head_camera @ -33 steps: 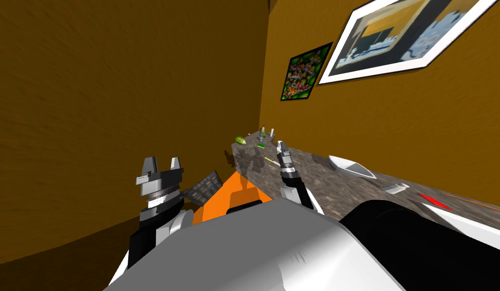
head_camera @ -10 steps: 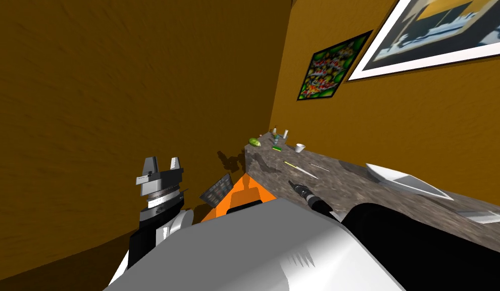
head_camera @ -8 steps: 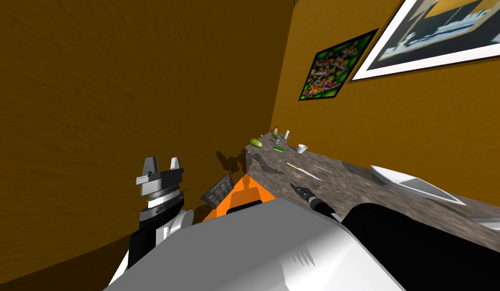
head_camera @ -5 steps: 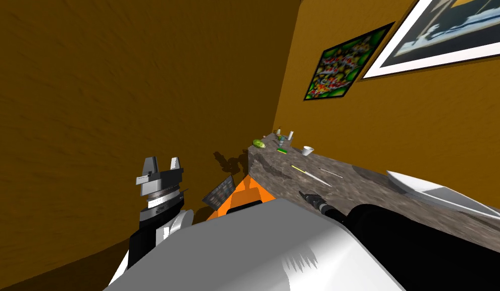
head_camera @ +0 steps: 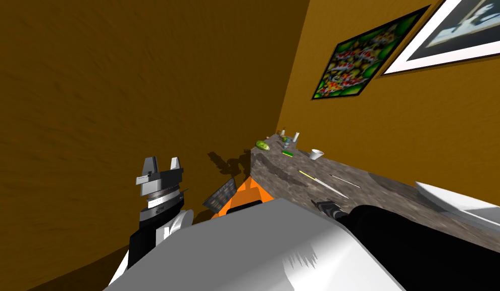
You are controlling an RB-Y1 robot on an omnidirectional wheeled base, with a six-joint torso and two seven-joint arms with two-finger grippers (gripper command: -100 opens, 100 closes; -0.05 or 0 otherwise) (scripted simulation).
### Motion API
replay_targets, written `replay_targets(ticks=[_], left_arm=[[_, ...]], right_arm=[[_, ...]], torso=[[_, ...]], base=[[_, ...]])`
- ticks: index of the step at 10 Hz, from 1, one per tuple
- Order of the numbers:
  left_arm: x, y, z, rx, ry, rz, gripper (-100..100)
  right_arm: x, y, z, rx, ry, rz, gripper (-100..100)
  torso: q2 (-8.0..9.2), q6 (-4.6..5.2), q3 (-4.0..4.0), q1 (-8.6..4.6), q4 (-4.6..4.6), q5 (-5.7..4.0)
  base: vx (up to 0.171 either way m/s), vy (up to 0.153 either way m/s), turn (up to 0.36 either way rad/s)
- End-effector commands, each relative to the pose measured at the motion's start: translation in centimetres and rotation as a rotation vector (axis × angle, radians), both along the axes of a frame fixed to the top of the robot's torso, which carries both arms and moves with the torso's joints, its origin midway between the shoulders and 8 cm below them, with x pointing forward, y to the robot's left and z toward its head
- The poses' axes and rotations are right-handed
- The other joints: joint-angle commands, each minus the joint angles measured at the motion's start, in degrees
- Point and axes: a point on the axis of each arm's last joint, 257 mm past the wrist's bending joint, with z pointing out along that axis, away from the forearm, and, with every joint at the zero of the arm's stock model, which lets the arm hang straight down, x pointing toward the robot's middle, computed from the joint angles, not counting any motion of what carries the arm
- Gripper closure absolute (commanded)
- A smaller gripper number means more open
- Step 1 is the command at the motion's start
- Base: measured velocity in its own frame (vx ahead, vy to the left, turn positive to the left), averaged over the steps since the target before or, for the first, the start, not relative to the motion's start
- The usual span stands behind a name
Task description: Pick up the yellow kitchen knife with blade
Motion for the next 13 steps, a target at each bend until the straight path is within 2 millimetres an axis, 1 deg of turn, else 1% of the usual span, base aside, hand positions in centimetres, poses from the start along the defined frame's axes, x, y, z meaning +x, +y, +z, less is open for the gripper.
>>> replay_targets(ticks=[1,4,6,7,8,11,12,13], left_arm=[[0.0,0.0,0.0,0.0,0.0,0.0,0],[0.0,0.0,0.0,0.0,0.0,0.0,0],[0.0,0.0,0.0,0.0,0.0,0.0,0],[0.0,0.0,0.0,0.0,0.0,0.0,0],[0.0,0.0,0.0,0.0,0.0,0.0,0],[0.0,0.0,0.0,0.0,0.0,0.0,0],[0.0,0.0,0.0,0.0,0.0,0.0,0],[0.0,0.0,0.0,0.0,0.0,0.0,0]], right_arm=[[-1.9,-2.1,0.4,-0.065,0.075,0.021,-100],[-6.0,-6.4,1.6,-0.215,0.247,0.074,-100],[-8.0,-8.8,2.8,-0.3,0.344,0.108,-100],[-8.0,-8.8,2.8,-0.3,0.344,0.108,-100],[-9.6,-10.8,4.0,-0.369,0.424,0.139,-100],[-11.2,-13.2,5.8,-0.458,0.524,0.181,-100],[-11.3,-13.5,6.1,-0.468,0.535,0.186,-100],[-11.3,-13.2,5.8,-0.456,0.523,0.182,-100]], torso=[[0.0,0.0,0.0,0.0,0.0,0.0],[-0.06,0.0,-0.03,0.01,-0.01,0.0],[-0.18,-0.02,-0.1,0.02,-0.04,0.0],[-0.07,-0.02,-0.04,-0.01,-0.02,0.01],[0.08,0.01,0.04,-0.04,0.02,-0.01],[0.04,0.0,0.02,0.05,0.01,0.01],[0.06,-0.01,0.04,-0.01,0.02,0.0],[0.13,0.0,0.07,-0.01,0.03,0.0]], base=[[0.081,0.019,0.043],[0.127,0.02,0.094],[0.123,0.015,0.067],[0.064,-0.002,0.025],[0.09,0.016,0.071],[0.093,0.02,0.047],[0.06,0.005,0.03],[0.021,0.002,0.006]])
